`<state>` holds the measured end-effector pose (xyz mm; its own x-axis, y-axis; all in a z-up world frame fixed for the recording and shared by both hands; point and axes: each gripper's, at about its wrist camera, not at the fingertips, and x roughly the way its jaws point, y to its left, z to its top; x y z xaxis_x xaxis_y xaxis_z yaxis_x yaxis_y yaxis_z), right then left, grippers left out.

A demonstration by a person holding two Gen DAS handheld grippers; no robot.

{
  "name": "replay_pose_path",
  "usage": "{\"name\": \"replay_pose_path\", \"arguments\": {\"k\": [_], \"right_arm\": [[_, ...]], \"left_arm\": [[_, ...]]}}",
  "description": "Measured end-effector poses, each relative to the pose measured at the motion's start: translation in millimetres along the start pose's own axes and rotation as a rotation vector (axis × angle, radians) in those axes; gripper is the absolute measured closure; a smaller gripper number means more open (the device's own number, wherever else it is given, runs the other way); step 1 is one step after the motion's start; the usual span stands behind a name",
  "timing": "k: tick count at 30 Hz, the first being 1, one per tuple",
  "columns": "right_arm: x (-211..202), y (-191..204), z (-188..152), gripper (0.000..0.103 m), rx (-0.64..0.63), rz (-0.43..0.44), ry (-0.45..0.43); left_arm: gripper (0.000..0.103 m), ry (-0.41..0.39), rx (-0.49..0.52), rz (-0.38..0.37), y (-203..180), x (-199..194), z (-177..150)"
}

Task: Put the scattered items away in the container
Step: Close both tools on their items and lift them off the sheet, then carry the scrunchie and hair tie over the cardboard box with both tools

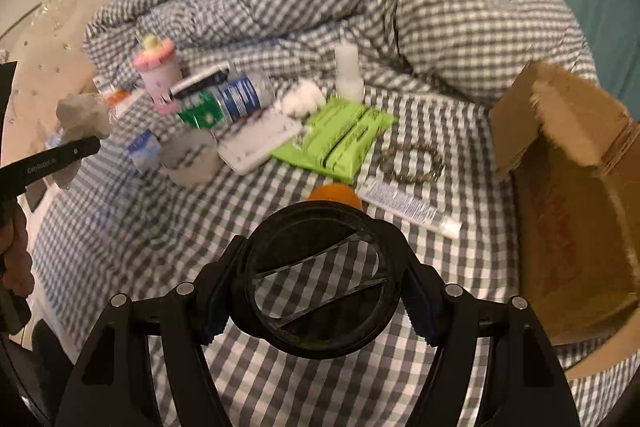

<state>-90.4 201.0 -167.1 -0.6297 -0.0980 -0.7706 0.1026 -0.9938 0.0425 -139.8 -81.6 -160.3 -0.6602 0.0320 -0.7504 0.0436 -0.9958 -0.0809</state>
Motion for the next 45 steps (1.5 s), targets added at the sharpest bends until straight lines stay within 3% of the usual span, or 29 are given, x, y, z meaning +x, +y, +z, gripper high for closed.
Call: {"name": "replay_pose_path", "arguments": {"k": [9, 20, 33, 45], "right_arm": [[-81.4, -1.1, 6.0, 0.032, -0.006, 0.021, -0.163], [-175.7, -12.1, 4.8, 0.032, -0.012, -0.006, -0.35], [-227.6, -43.6, 3.6, 0.032, 0.008, -0.079, -0.458], [-253.2, -114.5, 4.9, 0.032, 0.052, -0.269, -0.486]], "left_arm": [[0.093, -0.155, -0.006, -0.015, -22.5, -86.9, 6.6], [0.093, -0.259, 0.036, -0.06, -65.8, -161.5, -1.2], [0.093, -0.307, 0.118, -0.095, -114.0, -200.9, -5.0], [0.093, -0.316, 0.185, -0.193, -183.3, -203.3, 0.9]]}}
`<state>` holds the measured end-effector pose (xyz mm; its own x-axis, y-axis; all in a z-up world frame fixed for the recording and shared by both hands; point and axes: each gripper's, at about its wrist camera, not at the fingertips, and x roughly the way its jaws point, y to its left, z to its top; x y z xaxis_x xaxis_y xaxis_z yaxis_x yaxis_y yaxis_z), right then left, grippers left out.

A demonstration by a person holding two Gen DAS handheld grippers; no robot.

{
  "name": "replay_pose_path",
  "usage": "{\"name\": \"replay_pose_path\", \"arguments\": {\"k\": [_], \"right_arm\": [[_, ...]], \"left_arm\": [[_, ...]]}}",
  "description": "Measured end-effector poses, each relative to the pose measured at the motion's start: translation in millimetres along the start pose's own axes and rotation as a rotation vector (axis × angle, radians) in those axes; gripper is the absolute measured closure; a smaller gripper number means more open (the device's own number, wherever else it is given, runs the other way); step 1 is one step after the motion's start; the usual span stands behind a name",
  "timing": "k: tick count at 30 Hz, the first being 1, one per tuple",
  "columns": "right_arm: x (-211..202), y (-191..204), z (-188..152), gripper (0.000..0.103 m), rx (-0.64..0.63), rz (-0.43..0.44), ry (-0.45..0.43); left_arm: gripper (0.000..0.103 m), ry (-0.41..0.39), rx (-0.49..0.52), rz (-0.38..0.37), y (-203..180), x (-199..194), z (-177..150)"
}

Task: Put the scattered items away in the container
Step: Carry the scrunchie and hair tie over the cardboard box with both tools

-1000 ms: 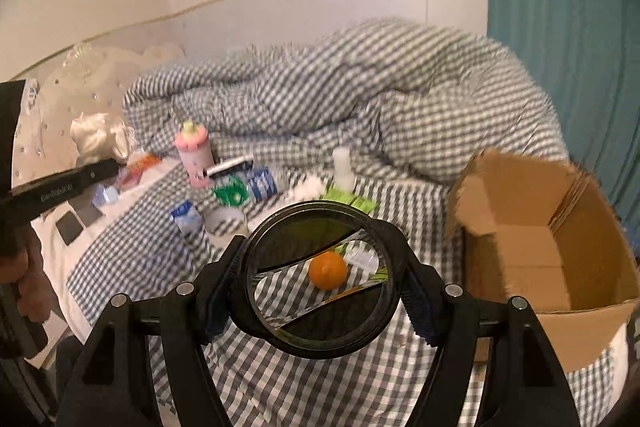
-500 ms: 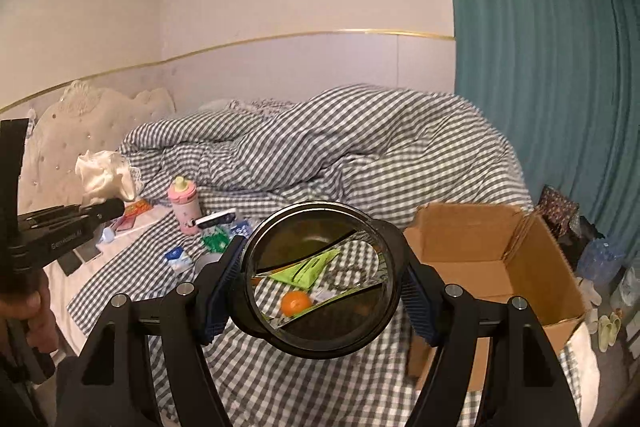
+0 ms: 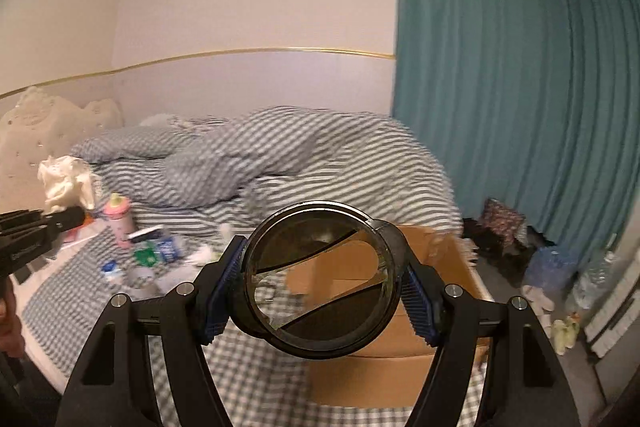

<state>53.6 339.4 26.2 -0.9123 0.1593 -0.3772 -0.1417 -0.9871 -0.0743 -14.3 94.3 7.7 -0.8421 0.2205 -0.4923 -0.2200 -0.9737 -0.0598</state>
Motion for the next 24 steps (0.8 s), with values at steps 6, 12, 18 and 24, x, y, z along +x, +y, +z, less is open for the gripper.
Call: {"name": "replay_pose_path", "arguments": {"k": [6, 12, 18, 24], "right_arm": [[6.7, -54.3, -3.9, 0.032, 0.033, -0.116, 0.02], [18.2, -95.7, -5.0, 0.032, 0.059, -0.169, 0.048], [37.3, -117.9, -11.2, 0.032, 0.033, -0.158, 0.095], [83.7, -126.9, -22.7, 0.032, 0.019, -0.098, 0.205]], "left_arm": [[0.093, 0.008, 0.036, -0.088, -50.5, 16.8, 12.8], [0.093, 0.007, 0.083, -0.161, -100.8, 36.4, 22.6], [0.093, 0.047, 0.13, -0.234, -147.5, 69.3, 23.5], [0.093, 0.135, 0.221, -0.293, -192.4, 111.2, 15.7]]}}
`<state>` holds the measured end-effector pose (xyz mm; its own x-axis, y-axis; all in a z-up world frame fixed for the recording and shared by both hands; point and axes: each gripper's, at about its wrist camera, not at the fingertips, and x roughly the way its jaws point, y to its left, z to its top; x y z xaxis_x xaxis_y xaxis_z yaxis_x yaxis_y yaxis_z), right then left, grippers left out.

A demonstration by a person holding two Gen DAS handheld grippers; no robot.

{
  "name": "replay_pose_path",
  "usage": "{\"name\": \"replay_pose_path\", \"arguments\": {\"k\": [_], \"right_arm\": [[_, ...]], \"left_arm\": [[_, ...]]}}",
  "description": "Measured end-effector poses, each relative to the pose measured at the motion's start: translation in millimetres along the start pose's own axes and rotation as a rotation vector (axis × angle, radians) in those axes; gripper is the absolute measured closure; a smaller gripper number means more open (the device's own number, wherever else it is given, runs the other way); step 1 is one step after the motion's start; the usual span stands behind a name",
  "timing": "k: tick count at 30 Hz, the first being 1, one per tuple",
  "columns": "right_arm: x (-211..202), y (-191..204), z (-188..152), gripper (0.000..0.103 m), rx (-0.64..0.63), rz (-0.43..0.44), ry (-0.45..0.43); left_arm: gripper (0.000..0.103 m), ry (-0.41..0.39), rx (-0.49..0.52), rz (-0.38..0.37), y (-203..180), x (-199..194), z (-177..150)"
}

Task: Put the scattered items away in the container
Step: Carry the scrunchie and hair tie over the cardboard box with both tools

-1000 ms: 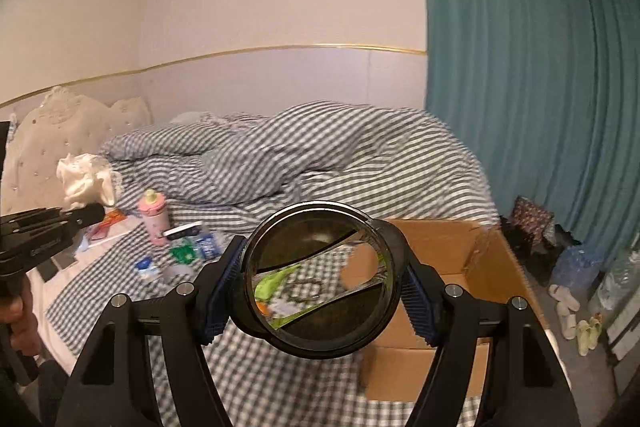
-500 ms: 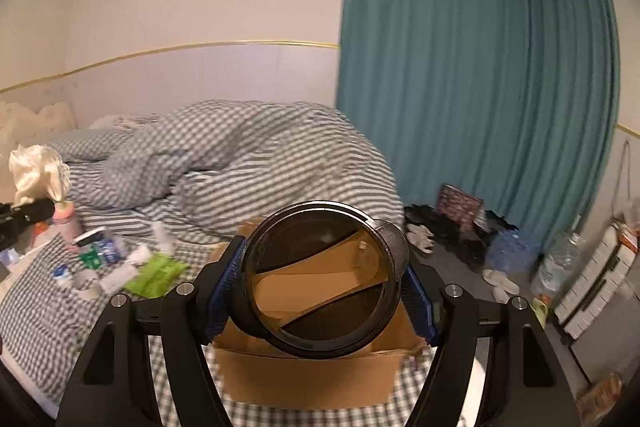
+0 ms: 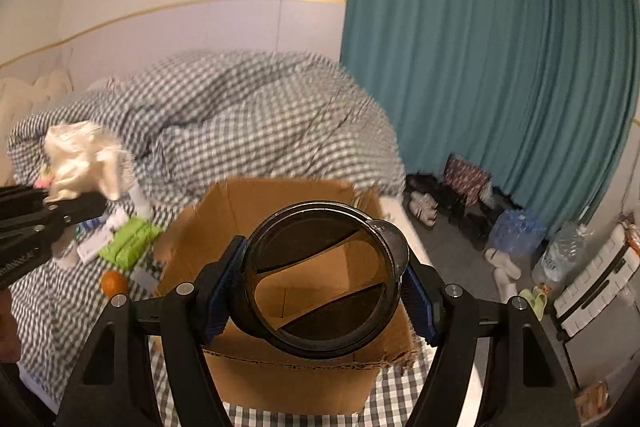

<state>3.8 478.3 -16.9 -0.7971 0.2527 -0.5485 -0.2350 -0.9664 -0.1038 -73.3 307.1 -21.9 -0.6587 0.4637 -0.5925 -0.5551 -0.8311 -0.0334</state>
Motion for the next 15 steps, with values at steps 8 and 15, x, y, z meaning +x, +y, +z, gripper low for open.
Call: {"name": "replay_pose_path", "arguments": {"k": [8, 15], "right_arm": [[63.3, -5.1, -15.5, 0.032, -0.038, 0.026, 0.2], [103.8, -0.1, -33.8, 0.032, -0.079, 0.051, 0.359]], "left_arm": [[0.092, 0.194, 0.049, -0.076, -14.8, 78.2, -1.7], [0.092, 0.407, 0.107, -0.135, -26.6, 135.8, -19.8]]}}
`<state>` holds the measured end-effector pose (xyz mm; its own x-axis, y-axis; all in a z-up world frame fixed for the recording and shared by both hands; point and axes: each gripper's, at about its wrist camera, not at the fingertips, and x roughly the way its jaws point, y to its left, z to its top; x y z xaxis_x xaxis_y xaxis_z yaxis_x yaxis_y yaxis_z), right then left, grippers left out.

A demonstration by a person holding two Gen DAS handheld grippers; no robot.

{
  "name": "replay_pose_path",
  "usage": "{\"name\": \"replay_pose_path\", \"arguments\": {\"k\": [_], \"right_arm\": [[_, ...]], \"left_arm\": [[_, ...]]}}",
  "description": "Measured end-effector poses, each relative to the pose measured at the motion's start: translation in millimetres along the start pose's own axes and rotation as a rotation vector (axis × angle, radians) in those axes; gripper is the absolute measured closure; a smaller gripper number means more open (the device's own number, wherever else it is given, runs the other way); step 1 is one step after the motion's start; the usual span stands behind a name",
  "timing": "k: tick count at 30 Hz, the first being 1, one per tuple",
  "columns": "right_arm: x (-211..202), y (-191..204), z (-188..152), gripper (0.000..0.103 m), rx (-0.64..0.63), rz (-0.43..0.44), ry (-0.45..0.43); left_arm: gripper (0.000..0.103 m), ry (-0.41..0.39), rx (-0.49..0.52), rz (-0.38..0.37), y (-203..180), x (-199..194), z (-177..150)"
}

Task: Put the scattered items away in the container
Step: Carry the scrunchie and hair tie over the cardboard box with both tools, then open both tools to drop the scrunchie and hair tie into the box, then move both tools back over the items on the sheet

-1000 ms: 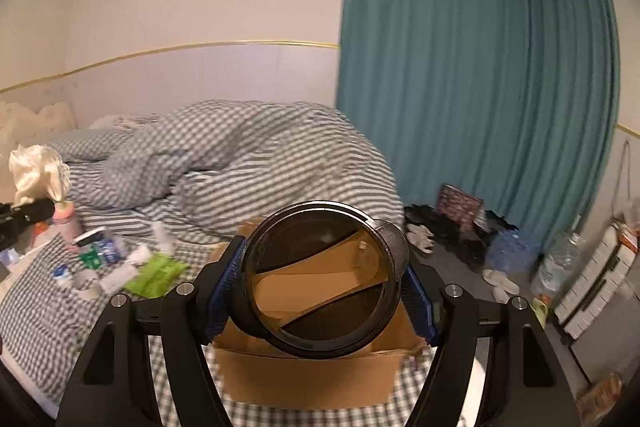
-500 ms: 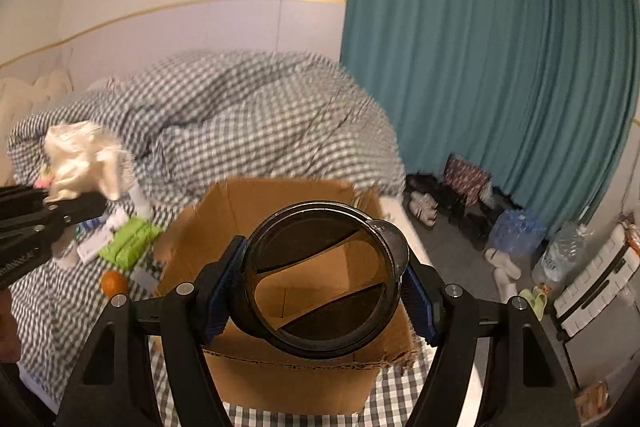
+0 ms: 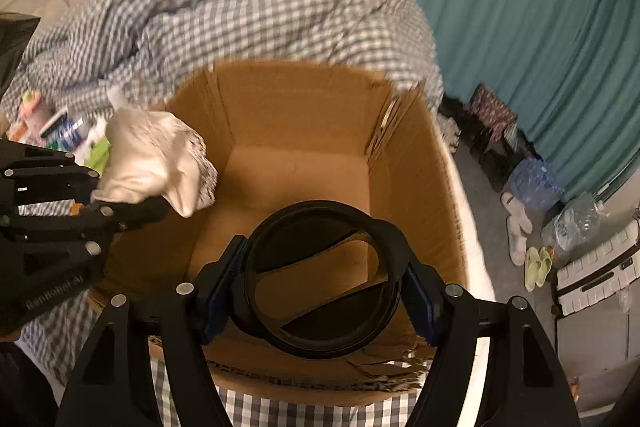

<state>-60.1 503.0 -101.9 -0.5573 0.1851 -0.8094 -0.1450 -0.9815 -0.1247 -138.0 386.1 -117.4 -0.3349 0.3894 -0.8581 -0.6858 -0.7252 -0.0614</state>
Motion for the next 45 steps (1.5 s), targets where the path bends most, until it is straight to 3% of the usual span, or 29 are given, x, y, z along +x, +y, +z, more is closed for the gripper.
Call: {"name": "replay_pose_path", "arguments": {"k": [3, 10, 12, 14, 15, 16, 18, 20, 31, 45], "right_arm": [[14.2, -1.0, -1.7, 0.032, 0.008, 0.006, 0.049], [22.8, -0.4, -5.7, 0.032, 0.012, 0.013, 0.083], [19.6, 0.3, -4.6, 0.032, 0.014, 0.011, 0.064], [14.0, -1.4, -2.8, 0.029, 0.023, -0.016, 0.029], [10.8, -2.7, -1.9, 0.022, 0.025, -0.051, 0.014], [6.2, -4.1, -0.9, 0.019, 0.025, -0.081, -0.007], [-5.3, -7.1, 0.6, 0.012, 0.029, -0.105, -0.057], [-16.4, -8.7, 3.1, 0.012, 0.037, -0.115, -0.1], [-70.6, 9.8, 10.9, 0.011, 0.046, -0.141, -0.257], [-147.1, 67.6, 22.1, 0.0, 0.044, -0.15, -0.432]], "left_arm": [[0.092, 0.055, -0.001, -0.015, -3.1, 13.7, -5.7], [0.09, 0.072, -0.002, -0.028, -4.5, 19.8, -9.5], [0.077, 0.06, 0.003, -0.018, -3.4, 19.1, -8.3], [0.045, 0.042, -0.001, 0.018, -0.7, 17.4, -6.5], [0.037, 0.031, -0.001, 0.04, 0.1, 15.0, -6.0], [0.021, 0.015, -0.003, 0.044, 1.5, 11.6, -6.1], [0.013, -0.015, -0.017, 0.044, 6.1, 3.7, -6.2], [0.001, -0.048, -0.028, 0.061, 8.7, -6.2, -5.4], [0.0, -0.175, -0.019, 0.12, 13.0, -61.3, -6.5], [0.0, -0.34, -0.097, 0.218, 55.4, -158.9, -50.4]]}}
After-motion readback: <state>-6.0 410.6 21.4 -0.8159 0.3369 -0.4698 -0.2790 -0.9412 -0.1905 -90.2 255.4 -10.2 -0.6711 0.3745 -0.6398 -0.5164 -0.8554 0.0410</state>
